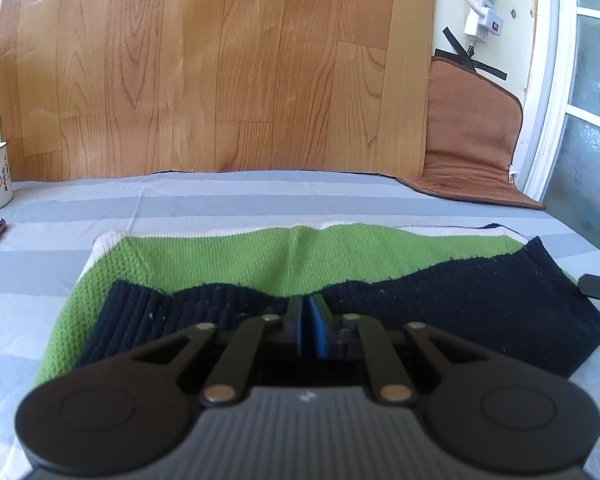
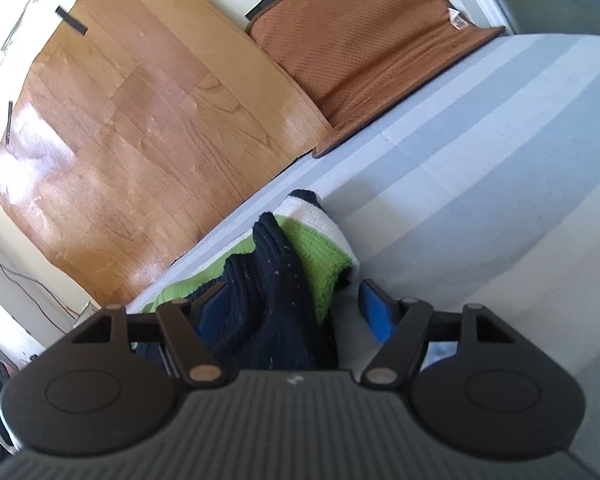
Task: Fold small clothes
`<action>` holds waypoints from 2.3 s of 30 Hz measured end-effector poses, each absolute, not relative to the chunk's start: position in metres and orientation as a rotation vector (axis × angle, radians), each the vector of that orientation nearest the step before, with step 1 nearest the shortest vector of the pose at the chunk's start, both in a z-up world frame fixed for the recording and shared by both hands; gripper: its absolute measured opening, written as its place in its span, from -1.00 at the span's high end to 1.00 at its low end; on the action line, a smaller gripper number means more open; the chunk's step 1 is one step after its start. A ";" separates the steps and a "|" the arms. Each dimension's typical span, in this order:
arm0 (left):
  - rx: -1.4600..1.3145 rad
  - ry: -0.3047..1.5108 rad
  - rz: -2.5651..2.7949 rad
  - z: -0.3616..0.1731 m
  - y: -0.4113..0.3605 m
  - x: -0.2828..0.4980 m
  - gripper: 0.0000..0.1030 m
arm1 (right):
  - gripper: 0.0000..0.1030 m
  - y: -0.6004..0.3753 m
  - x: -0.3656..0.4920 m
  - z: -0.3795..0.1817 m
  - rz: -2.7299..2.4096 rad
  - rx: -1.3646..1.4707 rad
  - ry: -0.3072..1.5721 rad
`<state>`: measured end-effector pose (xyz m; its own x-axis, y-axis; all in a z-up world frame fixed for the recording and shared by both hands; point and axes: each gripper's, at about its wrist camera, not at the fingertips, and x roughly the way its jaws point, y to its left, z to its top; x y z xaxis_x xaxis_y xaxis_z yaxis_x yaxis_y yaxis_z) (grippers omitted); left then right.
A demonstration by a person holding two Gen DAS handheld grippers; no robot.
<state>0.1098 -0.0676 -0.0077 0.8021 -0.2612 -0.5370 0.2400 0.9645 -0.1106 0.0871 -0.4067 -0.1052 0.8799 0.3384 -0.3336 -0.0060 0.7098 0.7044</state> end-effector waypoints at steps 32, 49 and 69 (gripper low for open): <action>-0.073 0.590 -0.293 -0.007 -0.062 0.109 0.83 | -0.64 -0.401 0.085 -0.104 0.234 0.736 0.465; -0.146 0.579 -0.338 0.000 -0.049 0.103 0.39 | -0.69 -0.394 0.081 -0.106 0.230 0.682 0.420; -0.062 0.601 -0.123 0.000 0.007 0.075 0.82 | -0.71 -0.394 0.080 -0.105 0.239 0.682 0.418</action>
